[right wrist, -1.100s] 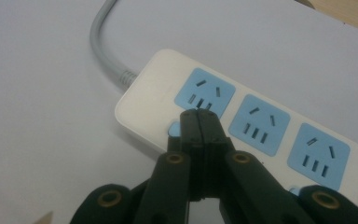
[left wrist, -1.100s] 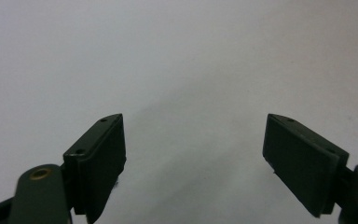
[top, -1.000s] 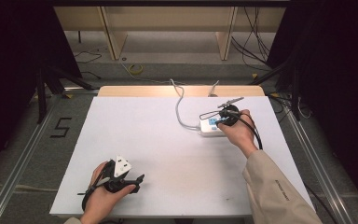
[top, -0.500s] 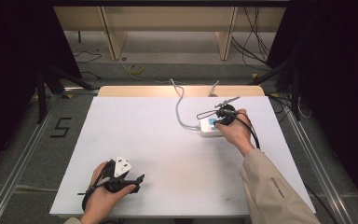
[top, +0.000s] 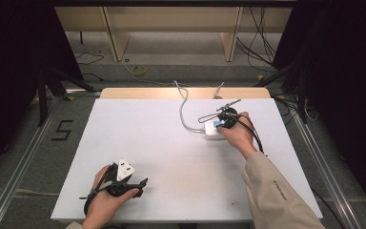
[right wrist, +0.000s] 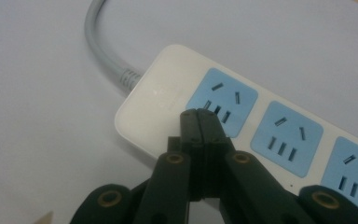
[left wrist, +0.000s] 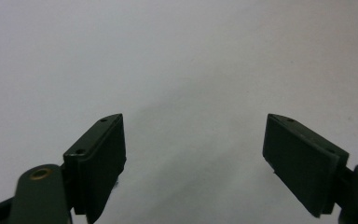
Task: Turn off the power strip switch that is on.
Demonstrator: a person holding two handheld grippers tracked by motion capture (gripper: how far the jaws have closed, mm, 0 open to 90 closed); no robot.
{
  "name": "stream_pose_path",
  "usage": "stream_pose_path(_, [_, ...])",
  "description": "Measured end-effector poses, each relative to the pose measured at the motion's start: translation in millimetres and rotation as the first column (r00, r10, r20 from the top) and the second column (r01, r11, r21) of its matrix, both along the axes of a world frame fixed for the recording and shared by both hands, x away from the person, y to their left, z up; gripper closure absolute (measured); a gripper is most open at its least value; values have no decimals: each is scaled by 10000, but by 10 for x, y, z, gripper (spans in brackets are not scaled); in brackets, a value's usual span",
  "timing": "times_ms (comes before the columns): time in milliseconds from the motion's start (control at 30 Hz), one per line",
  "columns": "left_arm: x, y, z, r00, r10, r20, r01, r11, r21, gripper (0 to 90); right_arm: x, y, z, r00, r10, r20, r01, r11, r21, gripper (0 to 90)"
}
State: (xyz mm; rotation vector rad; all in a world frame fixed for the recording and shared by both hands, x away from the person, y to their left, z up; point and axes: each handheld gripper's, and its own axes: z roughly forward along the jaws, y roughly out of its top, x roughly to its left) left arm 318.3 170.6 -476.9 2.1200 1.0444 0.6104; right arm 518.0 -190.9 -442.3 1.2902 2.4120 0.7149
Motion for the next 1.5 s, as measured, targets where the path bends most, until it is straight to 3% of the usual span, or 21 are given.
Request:
stream_pose_path(933, [3, -8, -1, 10000, -74, 12, 74, 10000, 31, 208, 20, 22, 2, 9999, 20, -156, -25, 9994, -331, 900])
stream_pose_path(1500, [6, -14, -2, 10000, -84, 15, 84, 10000, 43, 208, 34, 30, 6, 9996, -105, -269, 97, 9995, -287, 900])
